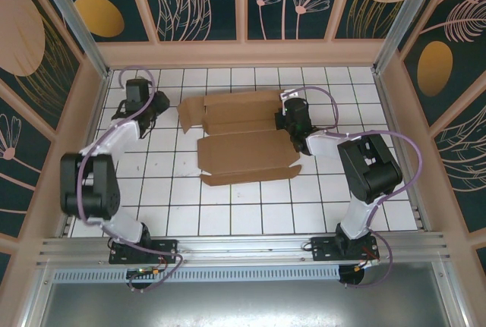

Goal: Fold the paper box

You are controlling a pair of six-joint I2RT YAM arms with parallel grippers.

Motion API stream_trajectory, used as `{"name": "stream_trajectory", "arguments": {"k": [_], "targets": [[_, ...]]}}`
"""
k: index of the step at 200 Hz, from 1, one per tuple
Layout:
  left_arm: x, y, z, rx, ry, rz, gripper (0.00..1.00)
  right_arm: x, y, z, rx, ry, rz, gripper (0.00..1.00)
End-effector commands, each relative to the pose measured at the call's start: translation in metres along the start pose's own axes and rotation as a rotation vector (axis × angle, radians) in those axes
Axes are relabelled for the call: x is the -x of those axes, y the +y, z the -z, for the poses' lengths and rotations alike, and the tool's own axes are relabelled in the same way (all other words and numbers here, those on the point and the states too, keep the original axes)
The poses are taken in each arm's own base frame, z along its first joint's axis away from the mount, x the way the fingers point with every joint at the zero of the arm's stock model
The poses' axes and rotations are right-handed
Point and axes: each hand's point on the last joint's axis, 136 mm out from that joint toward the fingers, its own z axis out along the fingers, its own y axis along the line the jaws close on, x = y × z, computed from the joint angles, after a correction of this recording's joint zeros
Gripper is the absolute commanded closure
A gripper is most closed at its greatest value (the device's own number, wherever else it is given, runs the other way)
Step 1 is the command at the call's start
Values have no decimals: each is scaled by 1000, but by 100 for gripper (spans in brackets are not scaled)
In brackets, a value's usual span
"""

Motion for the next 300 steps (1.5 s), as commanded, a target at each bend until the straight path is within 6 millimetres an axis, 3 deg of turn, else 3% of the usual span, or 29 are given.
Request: {"name": "stream_trajectory", "arguments": {"k": [1,21,54,70,119,154,218,268,300], "targets": [[-21,-21,-24,-122,144,-78,67,-8,2,4,26,45,28,100],[-35,-23,-28,-170,189,-80,68,-7,4,4,34,49,30,100],[-64,-29,-12,-239,233,-46,66,-7,6,1,43,54,25,100],[-65,-41,2,-274,224,-70,64,-7,8,0,48,55,24,100],[-85,-65,8,-308,270,-147,64,-9,12,-7,60,81,21,100],[-89,-67,15,-301,273,-166,63,-9,11,-9,50,90,20,100],[-80,-28,15,-93,222,-141,60,-13,8,-18,61,137,20,100],[-72,-21,1,-93,238,-60,61,-20,13,-34,61,293,17,100],[-67,-27,-1,-131,238,-64,61,-18,17,-35,81,343,25,100]]}}
